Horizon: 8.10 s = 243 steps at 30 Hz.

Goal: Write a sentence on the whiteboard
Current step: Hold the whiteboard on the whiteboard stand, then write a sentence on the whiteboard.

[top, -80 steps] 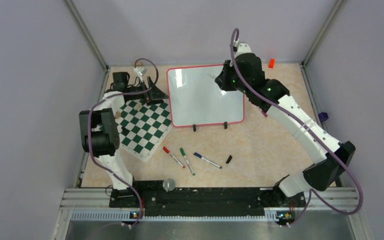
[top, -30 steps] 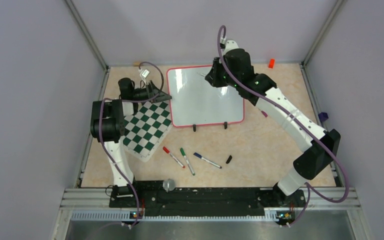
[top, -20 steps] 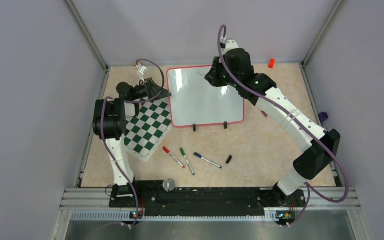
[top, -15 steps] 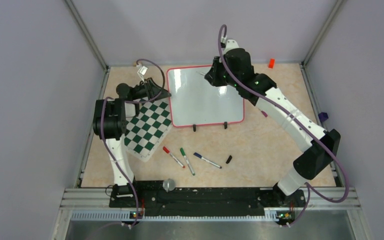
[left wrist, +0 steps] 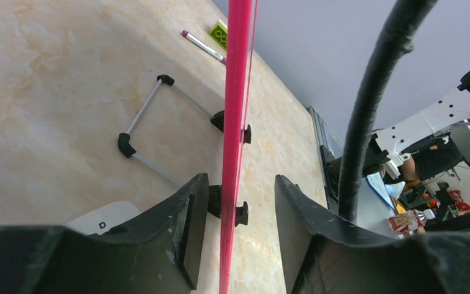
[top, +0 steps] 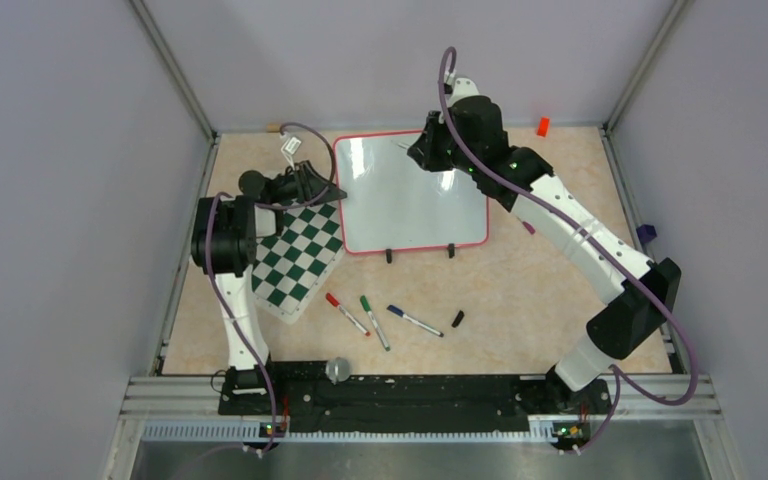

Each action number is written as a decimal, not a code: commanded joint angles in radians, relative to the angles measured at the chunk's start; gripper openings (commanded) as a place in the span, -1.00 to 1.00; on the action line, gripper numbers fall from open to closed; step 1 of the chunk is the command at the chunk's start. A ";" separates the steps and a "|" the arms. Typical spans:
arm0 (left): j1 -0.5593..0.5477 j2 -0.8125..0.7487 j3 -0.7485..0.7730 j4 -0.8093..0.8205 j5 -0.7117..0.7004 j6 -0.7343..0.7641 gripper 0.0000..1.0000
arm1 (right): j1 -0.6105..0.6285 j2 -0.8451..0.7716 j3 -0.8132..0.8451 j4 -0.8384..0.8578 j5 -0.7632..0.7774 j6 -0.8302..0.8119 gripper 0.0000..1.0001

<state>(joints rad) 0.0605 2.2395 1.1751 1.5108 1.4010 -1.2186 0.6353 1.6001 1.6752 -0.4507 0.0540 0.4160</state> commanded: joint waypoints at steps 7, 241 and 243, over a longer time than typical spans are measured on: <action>-0.022 0.026 0.005 0.107 0.013 0.006 -0.46 | -0.007 -0.001 -0.014 0.043 -0.015 0.006 -1.00; -0.114 -0.104 -0.224 0.106 -0.025 0.076 -1.00 | 0.175 0.330 0.298 -0.090 0.281 -0.103 -1.00; -0.114 -0.104 -0.226 0.106 -0.025 0.078 -1.00 | 0.175 0.332 0.298 -0.090 0.282 -0.104 -1.00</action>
<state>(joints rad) -0.0277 2.1704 0.9585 1.5700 1.2961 -1.1229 0.8104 1.9160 1.9198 -0.5484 0.3119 0.3149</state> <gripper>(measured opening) 0.071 0.087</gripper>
